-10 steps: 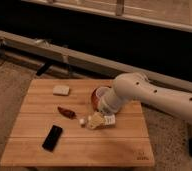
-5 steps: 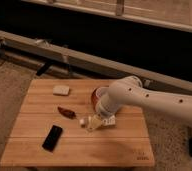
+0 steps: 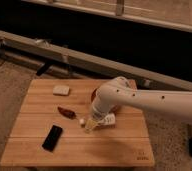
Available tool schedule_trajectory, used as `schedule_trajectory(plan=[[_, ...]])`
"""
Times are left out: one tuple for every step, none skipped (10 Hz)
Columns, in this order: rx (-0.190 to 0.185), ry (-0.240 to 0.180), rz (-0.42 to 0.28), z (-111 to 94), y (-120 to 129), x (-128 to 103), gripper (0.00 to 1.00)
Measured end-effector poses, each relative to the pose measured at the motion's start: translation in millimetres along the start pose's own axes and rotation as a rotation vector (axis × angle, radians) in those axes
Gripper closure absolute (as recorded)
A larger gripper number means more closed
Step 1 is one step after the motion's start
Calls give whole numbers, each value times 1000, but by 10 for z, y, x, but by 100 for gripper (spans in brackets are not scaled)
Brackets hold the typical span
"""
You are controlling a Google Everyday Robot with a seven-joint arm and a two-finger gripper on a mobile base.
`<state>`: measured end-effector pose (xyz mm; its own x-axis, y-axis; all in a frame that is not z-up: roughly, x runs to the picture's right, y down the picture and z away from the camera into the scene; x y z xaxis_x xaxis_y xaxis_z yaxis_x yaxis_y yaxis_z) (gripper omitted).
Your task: Stand the bottle upright
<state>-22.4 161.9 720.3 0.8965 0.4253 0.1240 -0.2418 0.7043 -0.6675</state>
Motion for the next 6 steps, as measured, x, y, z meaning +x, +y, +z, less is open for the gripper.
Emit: schedule_trajectory(plan=[[-3, 15, -17, 67, -1, -4, 20], [-5, 32, -32, 139, -10, 0, 20], [-6, 50, -48, 217, -25, 7, 20], [-3, 67, -64, 280, -40, 11, 20], [-2, 81, -77, 335, -50, 22, 20], [3, 96, -91, 399, -72, 31, 20]])
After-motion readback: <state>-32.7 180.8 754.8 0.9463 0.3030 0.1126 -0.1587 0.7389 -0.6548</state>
